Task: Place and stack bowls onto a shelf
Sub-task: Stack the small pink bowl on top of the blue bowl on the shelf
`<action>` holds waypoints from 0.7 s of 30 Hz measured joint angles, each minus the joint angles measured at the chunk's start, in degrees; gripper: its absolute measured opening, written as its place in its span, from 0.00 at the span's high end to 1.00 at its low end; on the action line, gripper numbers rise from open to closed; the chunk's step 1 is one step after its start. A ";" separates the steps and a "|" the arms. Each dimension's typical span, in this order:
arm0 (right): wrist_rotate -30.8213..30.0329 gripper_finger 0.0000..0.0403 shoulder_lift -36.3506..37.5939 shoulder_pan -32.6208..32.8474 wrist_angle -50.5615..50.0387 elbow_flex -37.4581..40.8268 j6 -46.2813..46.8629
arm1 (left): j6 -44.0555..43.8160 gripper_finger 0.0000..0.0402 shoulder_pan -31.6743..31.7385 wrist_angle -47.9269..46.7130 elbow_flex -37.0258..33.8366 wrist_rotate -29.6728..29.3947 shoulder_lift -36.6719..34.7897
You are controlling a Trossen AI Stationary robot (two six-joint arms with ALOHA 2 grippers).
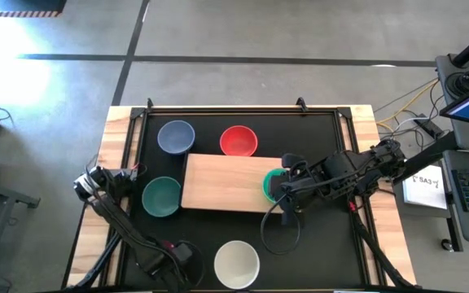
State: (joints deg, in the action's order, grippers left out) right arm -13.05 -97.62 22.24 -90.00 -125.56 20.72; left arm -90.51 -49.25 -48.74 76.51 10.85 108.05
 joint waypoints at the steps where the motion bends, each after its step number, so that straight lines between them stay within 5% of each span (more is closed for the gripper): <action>1: -0.01 0.65 0.00 0.00 -0.02 0.00 -0.65 | 1.66 0.99 0.09 0.14 1.26 1.48 -0.02; 5: -0.01 0.65 0.00 0.00 0.00 0.00 -1.36 | 7.82 1.00 0.36 0.30 7.64 3.04 -0.06; 10: 0.00 0.65 0.00 0.01 -0.02 0.00 -2.28 | 19.19 1.00 0.46 0.20 17.20 -2.95 -0.09; 21: 9.62 0.65 0.00 2.52 1.33 0.00 -5.52 | 60.81 1.00 2.36 -5.89 37.46 -16.29 -0.17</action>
State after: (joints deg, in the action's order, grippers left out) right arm -3.43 -97.62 24.76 -88.67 -125.56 15.19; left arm -29.70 -46.89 -54.63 113.98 -5.44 107.87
